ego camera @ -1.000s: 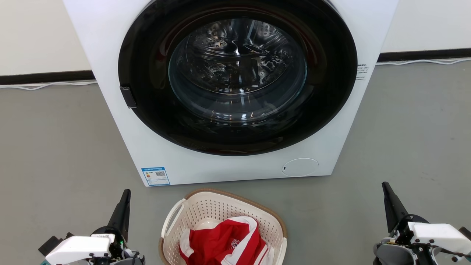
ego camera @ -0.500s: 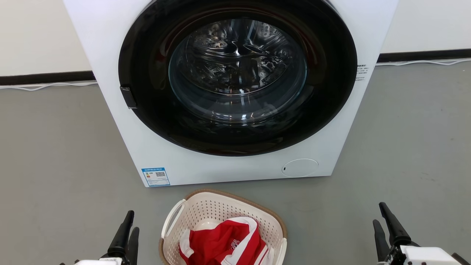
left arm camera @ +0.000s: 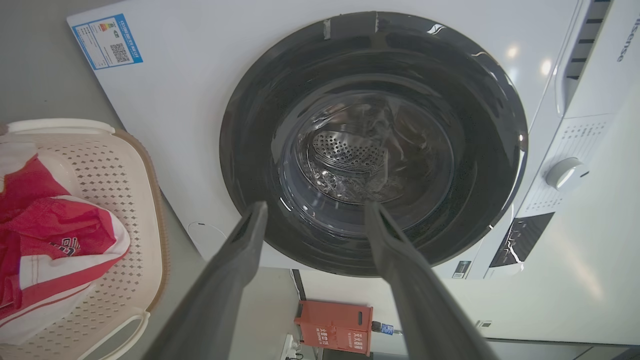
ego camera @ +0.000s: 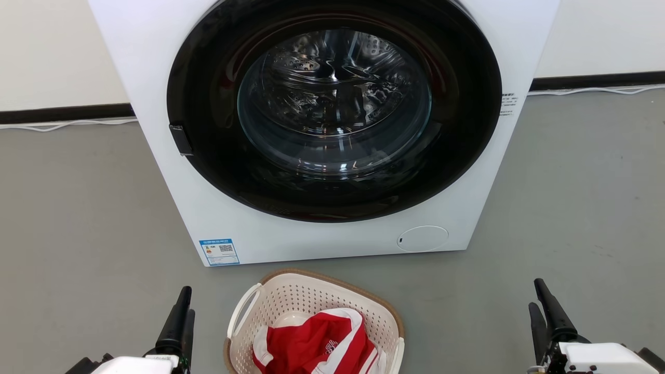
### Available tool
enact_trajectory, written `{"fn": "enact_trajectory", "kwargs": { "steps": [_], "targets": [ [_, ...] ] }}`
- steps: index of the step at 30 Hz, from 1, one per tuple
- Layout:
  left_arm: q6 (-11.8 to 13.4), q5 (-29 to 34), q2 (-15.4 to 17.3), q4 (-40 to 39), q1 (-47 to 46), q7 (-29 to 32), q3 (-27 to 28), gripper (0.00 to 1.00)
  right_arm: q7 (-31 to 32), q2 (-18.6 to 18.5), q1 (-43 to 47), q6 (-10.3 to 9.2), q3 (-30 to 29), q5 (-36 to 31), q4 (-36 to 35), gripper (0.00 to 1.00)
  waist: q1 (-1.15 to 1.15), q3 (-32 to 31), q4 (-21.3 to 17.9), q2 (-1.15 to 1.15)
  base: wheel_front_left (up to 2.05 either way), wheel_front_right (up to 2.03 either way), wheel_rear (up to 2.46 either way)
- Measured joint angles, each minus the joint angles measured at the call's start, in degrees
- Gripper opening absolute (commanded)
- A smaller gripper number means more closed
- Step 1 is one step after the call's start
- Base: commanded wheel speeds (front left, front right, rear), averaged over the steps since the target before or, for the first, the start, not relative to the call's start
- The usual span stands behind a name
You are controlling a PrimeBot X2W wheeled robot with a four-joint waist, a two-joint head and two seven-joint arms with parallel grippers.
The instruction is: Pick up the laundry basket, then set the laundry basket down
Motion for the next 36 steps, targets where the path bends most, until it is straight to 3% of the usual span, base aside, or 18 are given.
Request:
{"fn": "enact_trajectory", "kwargs": {
  "steps": [36],
  "targets": [
    [6.05, 33.32, 0.59, -7.90, 1.94, -5.71, -5.71, 1.00, -5.50, -0.08, 1.31, 0.00, 2.75, -27.97, -6.73, 1.00, -0.01, -0.54, -0.17, 0.00, 0.00, 0.00, 0.00]
  ]
}}
